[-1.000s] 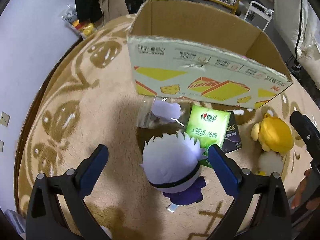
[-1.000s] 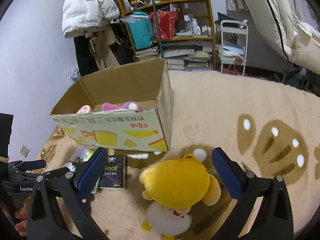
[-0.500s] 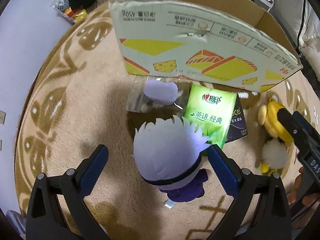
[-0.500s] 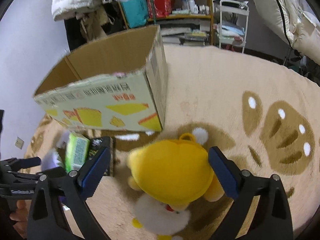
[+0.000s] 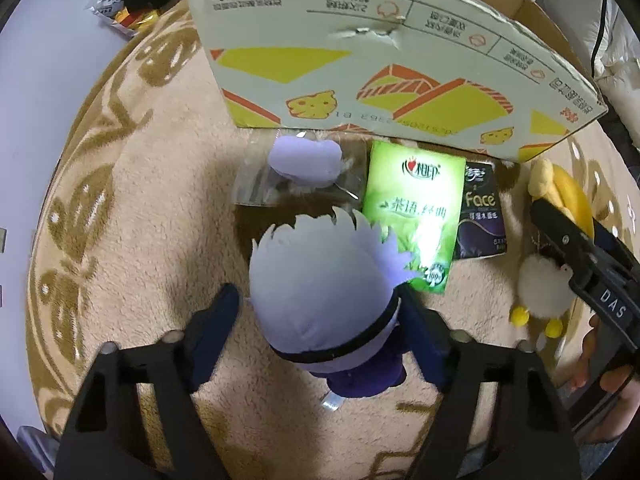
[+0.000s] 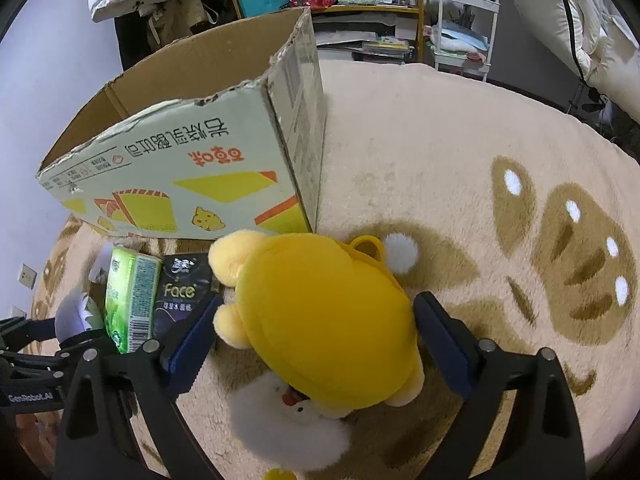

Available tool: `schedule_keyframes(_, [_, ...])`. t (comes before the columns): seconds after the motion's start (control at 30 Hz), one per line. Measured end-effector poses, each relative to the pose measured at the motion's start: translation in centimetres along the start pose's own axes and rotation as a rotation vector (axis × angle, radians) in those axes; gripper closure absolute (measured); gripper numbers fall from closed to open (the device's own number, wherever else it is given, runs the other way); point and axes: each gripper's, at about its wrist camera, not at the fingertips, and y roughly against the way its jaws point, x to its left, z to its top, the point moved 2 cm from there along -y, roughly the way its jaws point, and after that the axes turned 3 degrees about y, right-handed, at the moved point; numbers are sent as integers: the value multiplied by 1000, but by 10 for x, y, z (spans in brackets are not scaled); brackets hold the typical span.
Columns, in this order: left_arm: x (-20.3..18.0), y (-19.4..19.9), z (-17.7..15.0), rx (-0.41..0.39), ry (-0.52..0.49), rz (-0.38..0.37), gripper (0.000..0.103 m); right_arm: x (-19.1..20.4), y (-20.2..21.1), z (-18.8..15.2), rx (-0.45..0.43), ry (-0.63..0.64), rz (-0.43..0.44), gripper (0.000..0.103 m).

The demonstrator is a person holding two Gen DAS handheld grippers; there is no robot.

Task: Organize soft objects
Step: 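Close the left gripper on the white-haired doll while the right gripper grasps the yellow duck, then lift the doll with the left gripper while the right gripper carries the yellow duck over the box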

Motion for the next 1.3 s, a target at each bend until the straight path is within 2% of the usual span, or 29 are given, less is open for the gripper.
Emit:
schedule_keyframes(0.03, [0,-1,0,6,-1,-8,37,-1,0,1,-3,-3,4,4])
schedule_keyframes(0.23, [-7,1,-4,-4,-19,8,38,-3,-4,7,-9,-15,30,4])
schedule_keyframes(0.77, [-10,5,-4,-13,-22,22,38,-11,-9,7,8,-36,50,16])
schedule_keyframes(1.1, [-2,19,-5,-58,10,20,38,-3,4,7,-32,-4,35,17])
schedule_keyframes(1.3, [3,41,-9,-156,25,37,38,-1,22,10,-89,3,37,17])
